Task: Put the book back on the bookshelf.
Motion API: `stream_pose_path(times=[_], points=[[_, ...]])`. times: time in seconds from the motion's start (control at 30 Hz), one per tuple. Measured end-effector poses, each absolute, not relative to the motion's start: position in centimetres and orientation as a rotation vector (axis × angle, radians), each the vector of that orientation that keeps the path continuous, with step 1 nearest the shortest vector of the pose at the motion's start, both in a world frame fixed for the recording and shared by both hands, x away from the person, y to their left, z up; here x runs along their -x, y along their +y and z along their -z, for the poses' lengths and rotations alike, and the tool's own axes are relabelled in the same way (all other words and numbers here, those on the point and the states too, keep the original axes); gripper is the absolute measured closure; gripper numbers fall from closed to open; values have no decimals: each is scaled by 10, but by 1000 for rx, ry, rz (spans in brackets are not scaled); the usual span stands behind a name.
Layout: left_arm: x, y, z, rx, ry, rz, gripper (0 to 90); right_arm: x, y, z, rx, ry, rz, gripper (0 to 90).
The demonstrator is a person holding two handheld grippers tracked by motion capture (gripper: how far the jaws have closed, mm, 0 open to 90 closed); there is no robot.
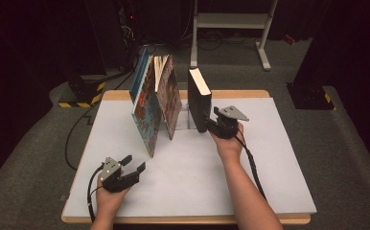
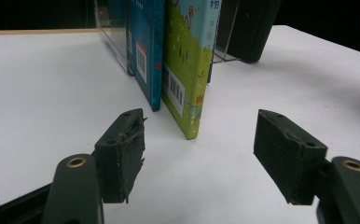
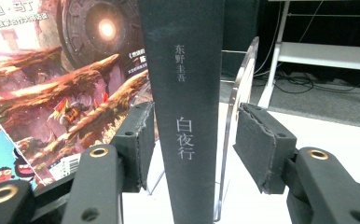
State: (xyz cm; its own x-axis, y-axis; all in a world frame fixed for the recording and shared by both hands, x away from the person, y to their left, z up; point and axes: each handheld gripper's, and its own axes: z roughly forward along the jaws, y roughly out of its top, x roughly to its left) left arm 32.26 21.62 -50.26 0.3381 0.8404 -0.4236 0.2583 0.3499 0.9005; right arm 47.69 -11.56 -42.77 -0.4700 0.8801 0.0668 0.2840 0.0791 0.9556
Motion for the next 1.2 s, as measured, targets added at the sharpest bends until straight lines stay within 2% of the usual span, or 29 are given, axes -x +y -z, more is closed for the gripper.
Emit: stream_pose_path(times=[1.2], points=[[-322,220,504,-1184,1212,-527,337,-487,-108,432,-1102,1828,-1430,567]])
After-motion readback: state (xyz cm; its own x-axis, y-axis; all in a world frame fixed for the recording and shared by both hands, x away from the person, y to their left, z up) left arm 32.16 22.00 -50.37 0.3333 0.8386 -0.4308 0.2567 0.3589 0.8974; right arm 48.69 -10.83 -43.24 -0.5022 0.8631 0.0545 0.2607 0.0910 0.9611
